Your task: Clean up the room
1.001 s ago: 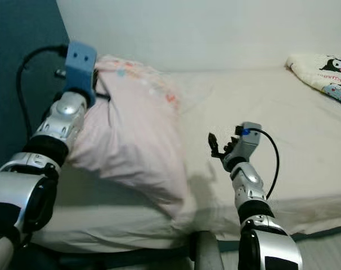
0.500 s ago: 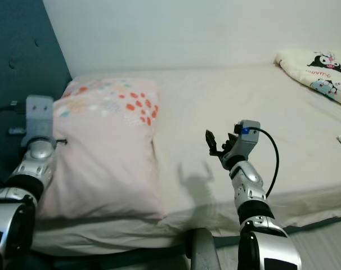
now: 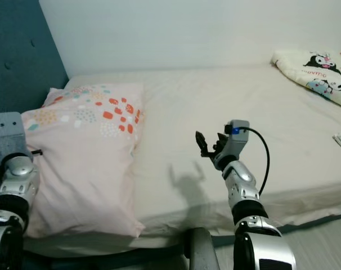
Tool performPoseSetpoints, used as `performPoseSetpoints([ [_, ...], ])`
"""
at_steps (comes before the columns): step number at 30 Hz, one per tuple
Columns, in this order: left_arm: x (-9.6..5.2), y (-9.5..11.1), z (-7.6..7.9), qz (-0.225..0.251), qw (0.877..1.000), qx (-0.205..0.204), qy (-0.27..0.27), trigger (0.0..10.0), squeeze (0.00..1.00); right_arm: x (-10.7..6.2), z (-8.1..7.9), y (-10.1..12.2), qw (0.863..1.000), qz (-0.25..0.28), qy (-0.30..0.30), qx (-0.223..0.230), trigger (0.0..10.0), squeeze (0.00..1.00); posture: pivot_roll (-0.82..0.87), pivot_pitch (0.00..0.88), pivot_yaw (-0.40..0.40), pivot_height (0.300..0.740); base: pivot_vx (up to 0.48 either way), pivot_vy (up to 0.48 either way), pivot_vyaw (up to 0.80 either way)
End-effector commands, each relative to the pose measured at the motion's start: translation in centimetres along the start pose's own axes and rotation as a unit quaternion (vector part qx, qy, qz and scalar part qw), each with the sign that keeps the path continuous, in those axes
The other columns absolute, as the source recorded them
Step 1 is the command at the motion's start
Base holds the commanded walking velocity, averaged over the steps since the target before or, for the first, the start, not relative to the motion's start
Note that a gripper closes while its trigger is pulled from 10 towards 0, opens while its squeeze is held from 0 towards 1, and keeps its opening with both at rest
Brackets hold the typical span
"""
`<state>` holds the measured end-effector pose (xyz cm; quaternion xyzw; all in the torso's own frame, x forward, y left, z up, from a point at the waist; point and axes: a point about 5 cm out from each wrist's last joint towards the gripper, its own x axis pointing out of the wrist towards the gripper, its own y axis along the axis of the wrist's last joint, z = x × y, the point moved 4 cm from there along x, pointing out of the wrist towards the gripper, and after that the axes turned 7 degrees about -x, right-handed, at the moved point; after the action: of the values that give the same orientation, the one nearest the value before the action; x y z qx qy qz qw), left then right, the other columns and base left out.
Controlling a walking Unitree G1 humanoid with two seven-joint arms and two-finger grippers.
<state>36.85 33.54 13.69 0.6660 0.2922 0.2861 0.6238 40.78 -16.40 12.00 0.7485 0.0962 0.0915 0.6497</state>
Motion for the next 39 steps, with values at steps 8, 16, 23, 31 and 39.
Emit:
performPoseSetpoints([
  [8,-3.2,-6.6,1.7,-0.154,0.986,-0.066,-0.015,0.0,0.0,0.2,-1.0,-0.5,1.0,-0.01,0.015,-0.002,10.0,0.0,-0.09,0.0,-0.027,0.483,0.0,0.0,0.0],
  [16,-2.8,-4.4,2.8,-0.108,0.99,-0.07,-0.054,10.0,1.0,0.1,-1.2,-0.8,1.0,-0.014,0.017,-0.002,10.0,0.0,-0.09,0.0,-0.023,0.483,0.0,0.0,0.0],
  [23,-1.5,-0.9,3.4,-0.058,0.991,-0.066,-0.102,10.0,1.0,0.1,-1.1,-0.7,1.0,-0.015,0.017,-0.002,10.0,0.0,-0.09,0.0,-0.023,0.483,0.0,0.0,0.0],
  [31,-0.6,4.3,4.3,-0.003,0.974,0.042,-0.221,10.0,1.0,0.3,-0.8,-0.6,1.0,-0.019,0.008,-0.002,10.0,0.0,-0.08,0.0,-0.026,0.483,0.0,0.0,0.0],
  [39,-4.5,11.9,8.0,0.098,0.907,-0.156,-0.378,10.0,0.0,0.1,0.3,0.1,1.0,-0.001,-0.012,0.017,10.0,0.0,-0.08,0.0,-0.036,0.498,0.0,0.0,0.0],
])
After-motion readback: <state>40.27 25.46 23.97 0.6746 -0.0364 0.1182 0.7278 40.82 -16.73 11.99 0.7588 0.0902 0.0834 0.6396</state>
